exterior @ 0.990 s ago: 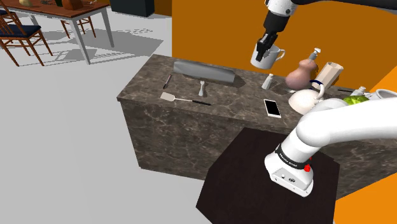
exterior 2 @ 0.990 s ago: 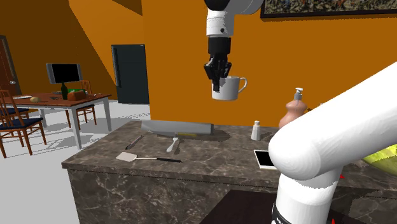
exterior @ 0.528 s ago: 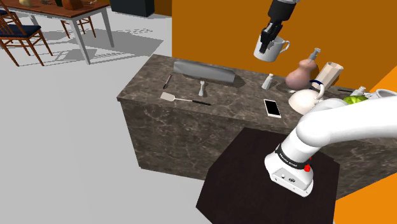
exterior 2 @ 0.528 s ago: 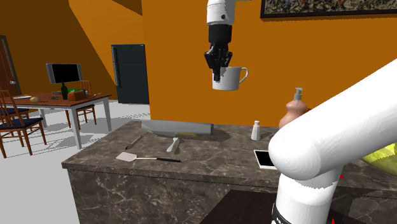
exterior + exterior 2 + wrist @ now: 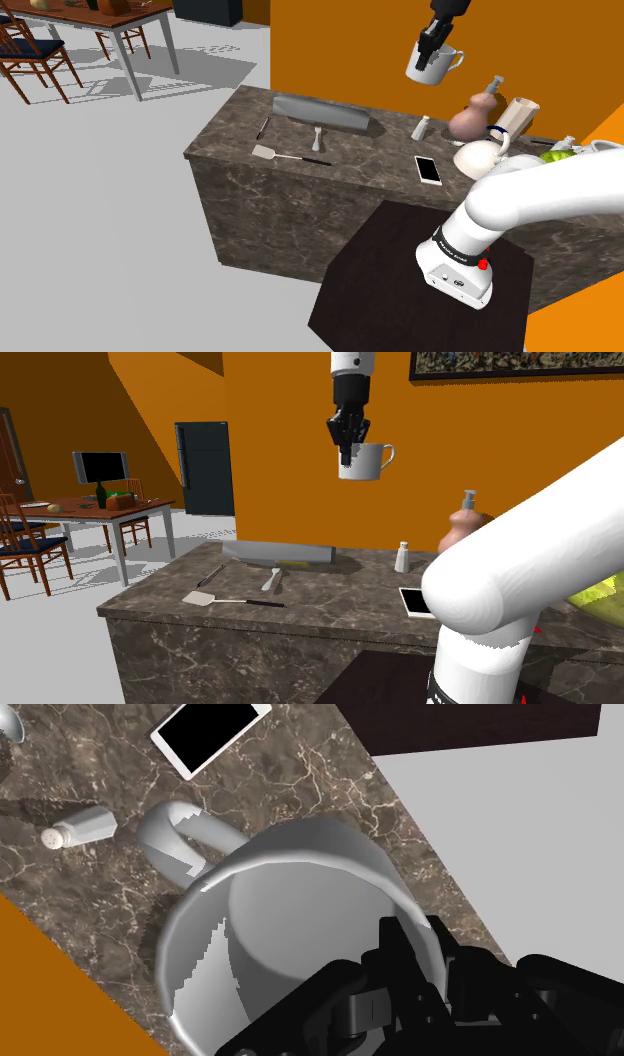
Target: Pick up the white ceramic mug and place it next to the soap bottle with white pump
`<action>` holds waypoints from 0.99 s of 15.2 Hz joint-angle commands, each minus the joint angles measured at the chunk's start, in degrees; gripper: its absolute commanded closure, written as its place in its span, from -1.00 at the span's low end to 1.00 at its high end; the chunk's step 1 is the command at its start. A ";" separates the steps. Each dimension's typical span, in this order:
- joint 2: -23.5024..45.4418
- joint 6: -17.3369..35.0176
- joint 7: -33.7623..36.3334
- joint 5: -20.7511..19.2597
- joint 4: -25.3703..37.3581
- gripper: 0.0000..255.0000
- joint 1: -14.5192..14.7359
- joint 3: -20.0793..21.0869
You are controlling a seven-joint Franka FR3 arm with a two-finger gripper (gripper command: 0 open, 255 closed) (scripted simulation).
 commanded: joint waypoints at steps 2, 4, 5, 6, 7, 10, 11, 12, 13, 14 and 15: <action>-0.20 -0.35 -3.87 -2.10 0.41 1.00 -1.01 -3.43; 0.12 -0.19 -6.64 -3.58 0.84 1.00 -1.70 -5.94; 0.38 -0.09 -8.03 -4.30 1.14 1.00 -2.03 -7.20; 0.70 0.03 -9.43 -5.00 1.50 1.00 -2.35 -8.46; 1.08 0.17 -10.82 -5.68 1.93 1.00 -2.65 -9.73; 2.62 0.67 -15.03 -7.54 3.56 1.00 -3.47 -13.56; 3.26 0.86 -16.44 -8.10 4.23 1.00 -3.69 -14.85; 3.95 1.06 -17.85 -8.63 4.96 1.00 -3.87 -16.17; 4.71 1.27 -19.26 -9.11 5.75 1.00 -4.03 -17.49; 5.53 1.48 -20.69 -9.54 6.60 1.00 -4.16 -18.83; 6.41 1.71 -22.12 -9.92 7.51 1.00 -4.27 -20.18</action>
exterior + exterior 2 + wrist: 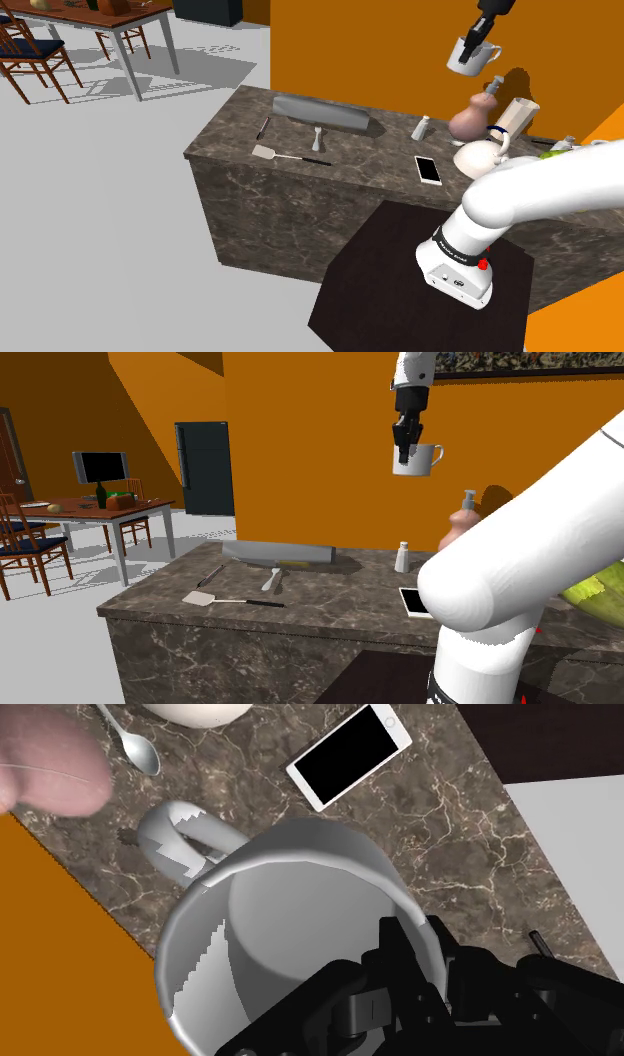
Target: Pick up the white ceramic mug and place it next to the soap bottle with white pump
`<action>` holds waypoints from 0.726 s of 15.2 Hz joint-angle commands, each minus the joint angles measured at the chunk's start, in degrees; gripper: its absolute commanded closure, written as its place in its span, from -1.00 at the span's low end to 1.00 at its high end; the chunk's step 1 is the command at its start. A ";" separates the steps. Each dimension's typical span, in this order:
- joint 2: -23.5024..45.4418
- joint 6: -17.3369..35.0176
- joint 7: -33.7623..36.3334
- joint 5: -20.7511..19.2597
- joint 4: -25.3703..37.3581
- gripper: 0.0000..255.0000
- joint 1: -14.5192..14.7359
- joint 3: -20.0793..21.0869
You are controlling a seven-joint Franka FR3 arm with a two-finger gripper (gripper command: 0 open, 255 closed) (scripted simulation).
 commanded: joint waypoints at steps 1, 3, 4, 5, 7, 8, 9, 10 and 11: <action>2.20 0.48 -3.08 -0.72 2.25 1.00 -0.14 -2.85; 4.28 0.96 -6.03 -1.18 4.38 1.00 -0.21 -5.64; 5.43 1.20 -7.53 -1.30 5.54 1.00 -0.21 -7.07; 6.64 1.44 -9.07 -1.35 6.77 1.00 -0.18 -8.54; 9.29 1.91 -12.23 -1.17 9.42 1.00 -0.03 -11.57; 10.74 2.14 -13.86 -0.93 10.85 1.00 0.09 -13.15; 12.28 2.35 -15.54 -0.57 12.35 1.00 0.25 -14.80; 13.93 2.56 -17.28 -0.09 13.92 1.00 0.43 -16.50; 15.93 2.77 -19.34 0.64 15.80 1.00 0.67 -18.55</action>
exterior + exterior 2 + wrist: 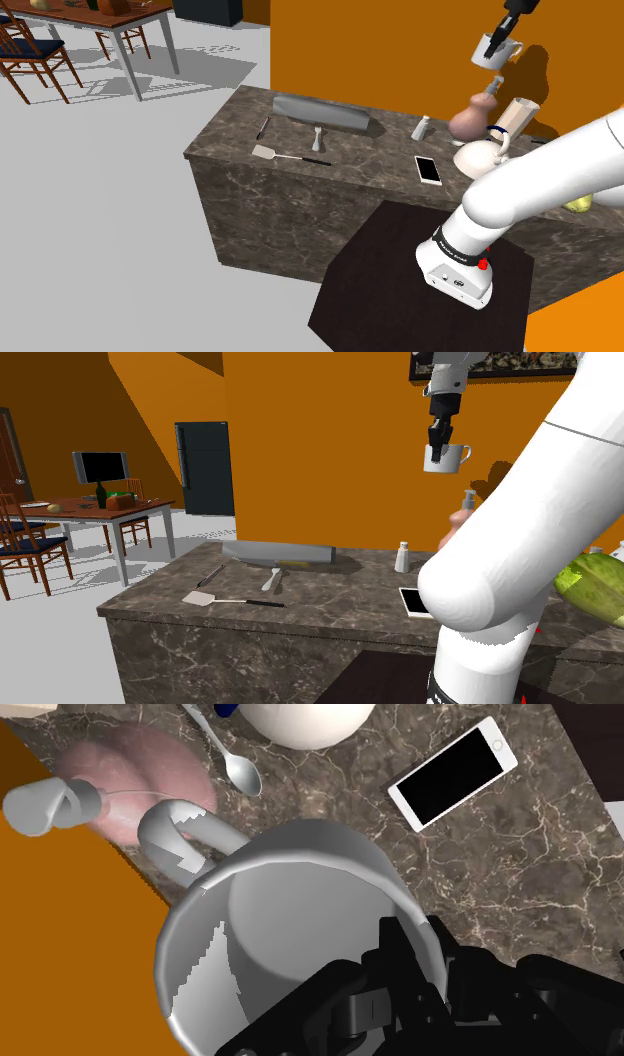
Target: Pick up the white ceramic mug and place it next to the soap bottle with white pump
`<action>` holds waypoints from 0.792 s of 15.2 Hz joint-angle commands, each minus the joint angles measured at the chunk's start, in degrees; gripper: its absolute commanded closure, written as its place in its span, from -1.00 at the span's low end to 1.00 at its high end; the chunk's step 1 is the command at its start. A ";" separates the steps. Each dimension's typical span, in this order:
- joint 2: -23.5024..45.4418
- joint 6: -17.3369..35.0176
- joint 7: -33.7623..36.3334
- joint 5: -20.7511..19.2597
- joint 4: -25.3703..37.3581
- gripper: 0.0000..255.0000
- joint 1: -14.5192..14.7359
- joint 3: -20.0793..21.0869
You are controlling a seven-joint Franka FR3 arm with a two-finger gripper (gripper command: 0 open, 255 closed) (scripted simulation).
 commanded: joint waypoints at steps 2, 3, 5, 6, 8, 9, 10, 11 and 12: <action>1.45 1.91 -1.89 0.28 -0.27 1.00 0.00 -2.01; 1.20 2.66 -1.77 0.13 -1.23 1.00 -0.09 -2.01; 0.77 4.15 -1.54 -0.17 -3.11 1.00 -0.26 -2.06; 0.57 4.90 -1.44 -0.31 -4.03 1.00 -0.35 -2.10; 0.22 6.39 -1.26 -0.58 -5.83 1.00 -0.50 -2.20; 0.07 7.13 -1.17 -0.71 -6.71 1.00 -0.58 -2.26; -0.06 7.88 -1.09 -0.83 -7.57 1.00 -0.66 -2.33; -0.18 8.63 -1.02 -0.95 -8.43 1.00 -0.73 -2.41; -0.28 9.38 -0.95 -1.06 -9.26 1.00 -0.79 -2.50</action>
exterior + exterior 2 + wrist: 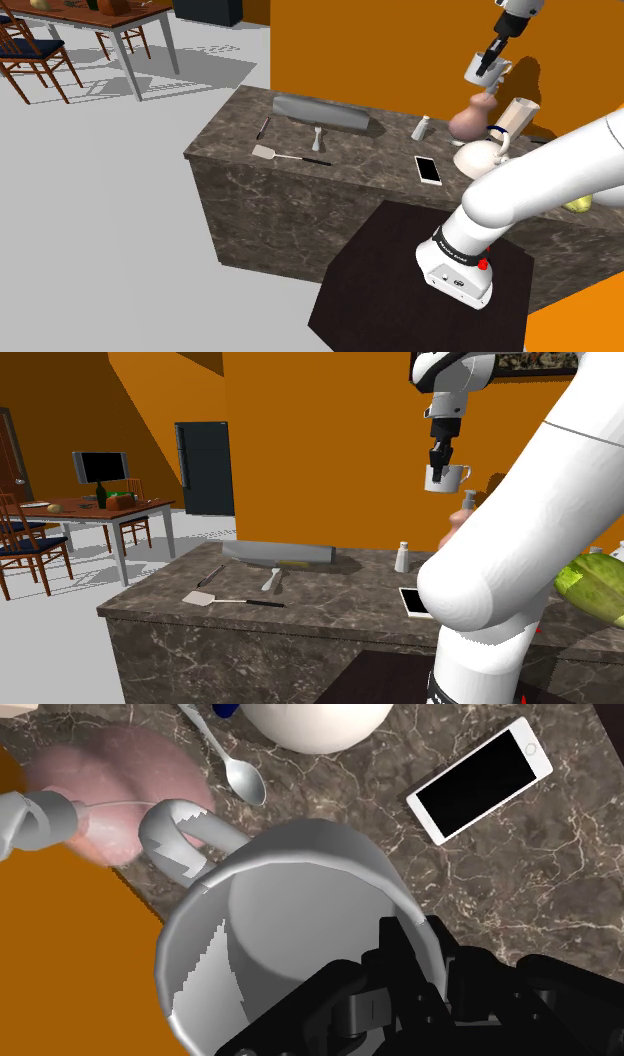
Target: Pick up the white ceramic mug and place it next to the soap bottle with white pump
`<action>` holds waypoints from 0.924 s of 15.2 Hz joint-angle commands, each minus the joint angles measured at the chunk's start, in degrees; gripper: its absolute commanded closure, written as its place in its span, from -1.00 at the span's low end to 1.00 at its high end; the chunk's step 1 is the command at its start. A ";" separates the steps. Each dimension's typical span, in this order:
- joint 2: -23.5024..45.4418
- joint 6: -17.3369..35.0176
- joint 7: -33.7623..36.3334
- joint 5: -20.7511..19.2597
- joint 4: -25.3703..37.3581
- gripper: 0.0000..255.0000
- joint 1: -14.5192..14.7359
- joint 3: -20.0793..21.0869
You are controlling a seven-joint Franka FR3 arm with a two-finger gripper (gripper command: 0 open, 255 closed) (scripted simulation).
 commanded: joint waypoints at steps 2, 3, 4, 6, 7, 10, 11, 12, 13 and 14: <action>-0.32 2.25 0.23 -0.35 -2.50 1.00 -0.20 -0.24; -0.38 3.00 0.29 -0.45 -3.30 1.00 -0.26 -0.35; -0.43 3.76 0.33 -0.55 -4.09 1.00 -0.32 -0.47; -0.47 5.27 0.41 -0.74 -5.64 1.00 -0.42 -0.73; -0.47 6.03 0.45 -0.82 -6.39 1.00 -0.47 -0.87; -0.38 8.32 0.51 -1.06 -8.58 1.00 -0.59 -1.34; -0.32 9.09 0.52 -1.12 -9.29 1.00 -0.62 -1.50; -0.24 9.86 0.53 -1.19 -9.99 1.00 -0.64 -1.68; -0.15 10.64 0.53 -1.24 -10.67 1.00 -0.67 -1.86; -0.04 11.42 0.52 -1.29 -11.35 1.00 -0.69 -2.05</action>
